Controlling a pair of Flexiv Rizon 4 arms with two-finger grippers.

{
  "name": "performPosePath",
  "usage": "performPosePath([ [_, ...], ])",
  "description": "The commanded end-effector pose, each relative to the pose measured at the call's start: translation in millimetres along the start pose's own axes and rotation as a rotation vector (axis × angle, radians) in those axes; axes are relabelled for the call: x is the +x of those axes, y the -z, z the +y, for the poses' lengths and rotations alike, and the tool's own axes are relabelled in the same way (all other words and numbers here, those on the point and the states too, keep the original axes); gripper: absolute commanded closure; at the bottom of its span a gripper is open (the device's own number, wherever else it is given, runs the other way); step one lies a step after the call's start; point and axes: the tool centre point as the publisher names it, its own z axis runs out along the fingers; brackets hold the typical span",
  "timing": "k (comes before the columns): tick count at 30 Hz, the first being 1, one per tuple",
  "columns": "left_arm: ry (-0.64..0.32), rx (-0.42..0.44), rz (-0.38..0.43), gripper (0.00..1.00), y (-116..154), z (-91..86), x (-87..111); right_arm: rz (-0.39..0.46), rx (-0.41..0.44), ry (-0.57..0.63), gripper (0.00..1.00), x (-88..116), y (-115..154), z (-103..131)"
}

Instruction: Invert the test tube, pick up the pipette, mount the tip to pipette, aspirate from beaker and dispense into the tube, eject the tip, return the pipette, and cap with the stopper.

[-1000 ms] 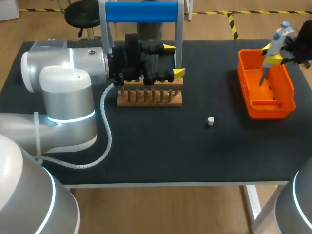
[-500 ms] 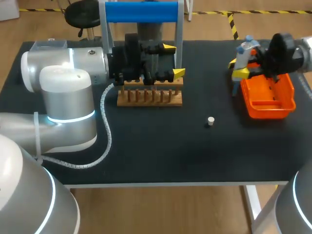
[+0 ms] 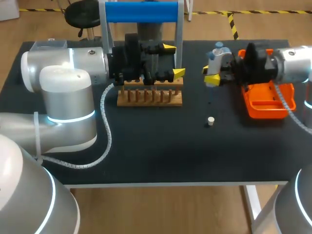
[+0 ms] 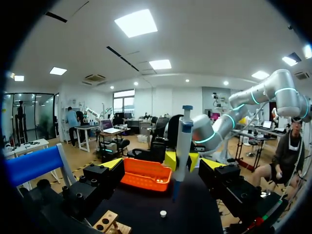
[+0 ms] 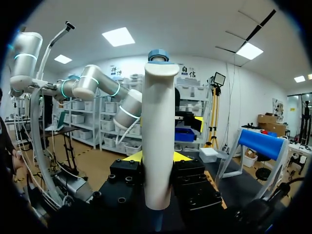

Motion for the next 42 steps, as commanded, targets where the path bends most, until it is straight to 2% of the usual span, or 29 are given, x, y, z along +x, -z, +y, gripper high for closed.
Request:
performPosePath([
  [1,-0.001,0.003,-0.004,0.0,-1,1.0,0.6,0.005,-0.003,-0.003,1.0,-7,-18,-3],
  [13,-0.001,0.003,-0.004,0.0,-1,1.0,0.6,0.016,0.011,-0.025,1.0,-17,-45,-11],
  [26,-0.001,0.003,-0.004,0.0,-1,1.0,0.6,0.018,0.014,-0.036,1.0,-23,-69,-6],
  [42,-0.001,0.003,-0.004,0.0,-1,1.0,0.6,0.008,0.004,-0.038,1.0,-26,-85,-1],
])
